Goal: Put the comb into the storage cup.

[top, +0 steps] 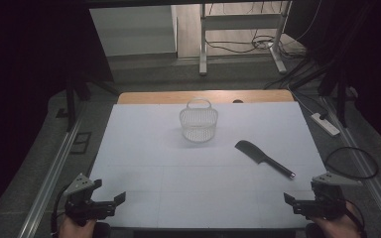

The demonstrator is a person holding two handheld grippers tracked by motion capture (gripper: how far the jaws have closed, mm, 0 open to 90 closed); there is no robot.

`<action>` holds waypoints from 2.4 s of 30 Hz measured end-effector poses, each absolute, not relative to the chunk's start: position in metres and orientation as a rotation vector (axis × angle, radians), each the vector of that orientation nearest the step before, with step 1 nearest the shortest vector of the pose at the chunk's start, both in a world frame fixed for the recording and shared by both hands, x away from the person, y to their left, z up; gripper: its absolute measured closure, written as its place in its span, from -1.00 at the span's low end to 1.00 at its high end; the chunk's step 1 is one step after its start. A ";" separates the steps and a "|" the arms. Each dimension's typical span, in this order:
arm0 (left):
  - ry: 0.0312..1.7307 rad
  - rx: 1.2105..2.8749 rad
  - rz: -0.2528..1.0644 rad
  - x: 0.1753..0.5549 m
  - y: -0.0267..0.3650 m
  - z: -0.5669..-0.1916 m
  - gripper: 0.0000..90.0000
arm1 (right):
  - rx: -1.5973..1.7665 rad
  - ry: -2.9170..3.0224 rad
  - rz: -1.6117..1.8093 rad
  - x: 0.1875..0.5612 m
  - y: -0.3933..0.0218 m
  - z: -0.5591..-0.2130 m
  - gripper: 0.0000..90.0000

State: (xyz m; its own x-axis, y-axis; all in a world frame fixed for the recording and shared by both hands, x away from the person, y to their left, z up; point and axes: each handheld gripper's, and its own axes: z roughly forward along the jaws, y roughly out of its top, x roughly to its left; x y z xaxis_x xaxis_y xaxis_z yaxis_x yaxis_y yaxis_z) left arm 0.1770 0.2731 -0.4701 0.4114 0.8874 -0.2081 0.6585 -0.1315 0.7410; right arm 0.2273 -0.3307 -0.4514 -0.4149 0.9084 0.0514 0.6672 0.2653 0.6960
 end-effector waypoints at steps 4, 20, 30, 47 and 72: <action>1.326 1.860 0.356 0.176 0.275 -0.470 -0.99 | 1.423 2.193 0.920 0.228 -0.329 -0.452 -1.00; 1.325 1.869 0.353 0.177 0.274 -0.471 -0.98 | 1.417 2.205 0.907 0.228 -0.328 -0.452 -1.00; 1.328 1.863 0.345 0.177 0.275 -0.471 -0.98 | 1.402 2.243 0.906 0.230 -0.326 -0.452 -0.98; 1.335 1.854 0.336 0.178 0.276 -0.471 -0.98 | 1.349 2.291 0.976 0.240 -0.324 -0.450 -1.00; 1.342 1.845 0.321 0.179 0.277 -0.472 -0.98 | 1.364 2.309 0.992 0.271 -0.322 -0.442 -1.00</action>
